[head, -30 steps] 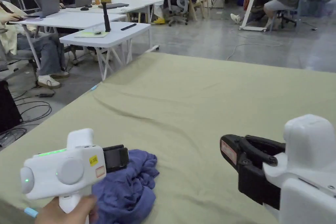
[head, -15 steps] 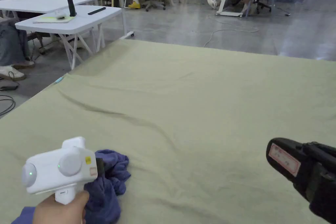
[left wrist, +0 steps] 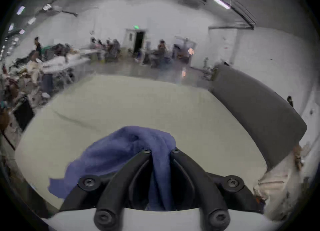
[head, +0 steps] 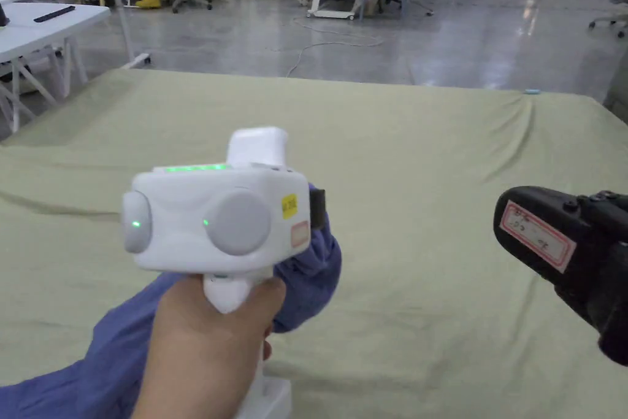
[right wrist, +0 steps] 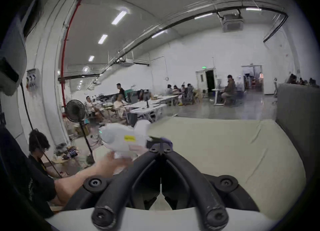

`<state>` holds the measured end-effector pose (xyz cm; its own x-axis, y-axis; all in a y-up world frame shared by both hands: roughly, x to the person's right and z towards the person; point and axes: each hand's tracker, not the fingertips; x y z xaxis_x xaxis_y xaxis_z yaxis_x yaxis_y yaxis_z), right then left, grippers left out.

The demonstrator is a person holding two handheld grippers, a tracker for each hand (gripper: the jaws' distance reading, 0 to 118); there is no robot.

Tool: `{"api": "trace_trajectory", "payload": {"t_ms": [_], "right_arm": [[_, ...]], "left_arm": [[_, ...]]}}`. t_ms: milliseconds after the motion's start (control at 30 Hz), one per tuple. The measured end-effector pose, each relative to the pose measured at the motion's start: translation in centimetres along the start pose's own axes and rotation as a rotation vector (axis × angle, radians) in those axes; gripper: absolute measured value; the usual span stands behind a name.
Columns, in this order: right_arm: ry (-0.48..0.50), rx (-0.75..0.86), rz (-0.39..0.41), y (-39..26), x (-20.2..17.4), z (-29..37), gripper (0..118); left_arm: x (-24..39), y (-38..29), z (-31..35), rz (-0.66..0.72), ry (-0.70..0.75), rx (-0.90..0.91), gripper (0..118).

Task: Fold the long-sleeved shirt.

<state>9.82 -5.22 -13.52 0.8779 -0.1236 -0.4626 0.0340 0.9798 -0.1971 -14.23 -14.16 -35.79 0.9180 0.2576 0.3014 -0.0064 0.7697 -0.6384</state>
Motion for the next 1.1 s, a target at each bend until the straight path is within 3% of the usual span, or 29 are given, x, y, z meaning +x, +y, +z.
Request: {"api": "trace_trajectory", "payload": {"t_ms": [100, 300, 367, 500, 533, 600, 633, 667, 767, 833, 867, 900, 933, 967, 1033, 1100], "right_arm": [[-0.054, -0.055, -0.08, -1.6, 1.8, 1.4, 0], [-0.133, -0.157, -0.242, -4.7, 4.4, 3.0, 0], [-0.14, -0.181, -0.236, -6.0, 5.1, 3.7, 0], [-0.126, -0.226, -0.299, -8.6, 6.7, 3.6, 0], [-0.115, -0.231, -0.322, -9.0, 7.0, 3.1, 0], [-0.132, -0.231, -0.335, -9.0, 6.7, 2.0, 0], [-0.133, -0.228, -0.338, -8.8, 6.8, 1.8, 0], [-0.131, -0.224, -0.341, -8.7, 6.8, 1.6, 0], [-0.122, -0.211, -0.338, -8.2, 6.7, 0.8, 0], [-0.132, -0.229, -0.333, -8.5, 6.8, -0.1, 0], [-0.142, -0.245, -0.337, -8.8, 6.7, -0.8, 0], [-0.147, -0.259, -0.351, -9.3, 6.7, -1.3, 0], [-0.145, -0.285, -0.382, -9.9, 6.8, -2.0, 0], [-0.134, -0.308, -0.418, -10.6, 6.9, -2.6, 0], [-0.102, -0.346, -0.493, -12.1, 6.8, -4.1, 0], [-0.076, -0.376, -0.53, -12.9, 6.7, -5.3, 0]], "left_arm": [[4.1, -6.1, -8.2, -0.017, -0.047, -0.238, 5], [6.9, -19.9, -21.0, -0.028, 0.002, -0.711, 5], [7.1, -19.6, -19.2, -0.027, 0.009, -0.488, 5], [6.7, -16.4, -19.3, 0.026, -0.025, -0.6, 6], [6.3, -15.3, -18.4, 0.07, -0.068, -0.556, 13], [5.9, -12.8, -15.1, 0.109, -0.105, -0.417, 87], [5.7, -11.4, -13.0, 0.089, -0.147, -0.341, 112], [5.4, -10.3, -10.7, 0.059, -0.178, -0.283, 118], [3.1, -8.6, -4.5, 0.036, -0.237, -0.161, 118], [0.5, -9.3, -1.7, 0.048, -0.22, -0.207, 118], [-0.9, -10.0, -0.8, 0.032, -0.169, -0.306, 117], [-2.1, -11.1, -0.6, 0.033, -0.097, -0.347, 101], [-3.6, -12.2, 0.0, 0.04, -0.059, -0.364, 57], [-4.6, -13.5, 0.4, 0.045, -0.048, -0.36, 0], [-6.3, -16.2, 0.1, 0.112, 0.058, -0.415, 0], [-8.2, -17.1, -0.5, 0.207, -0.027, -0.48, 0]]}}
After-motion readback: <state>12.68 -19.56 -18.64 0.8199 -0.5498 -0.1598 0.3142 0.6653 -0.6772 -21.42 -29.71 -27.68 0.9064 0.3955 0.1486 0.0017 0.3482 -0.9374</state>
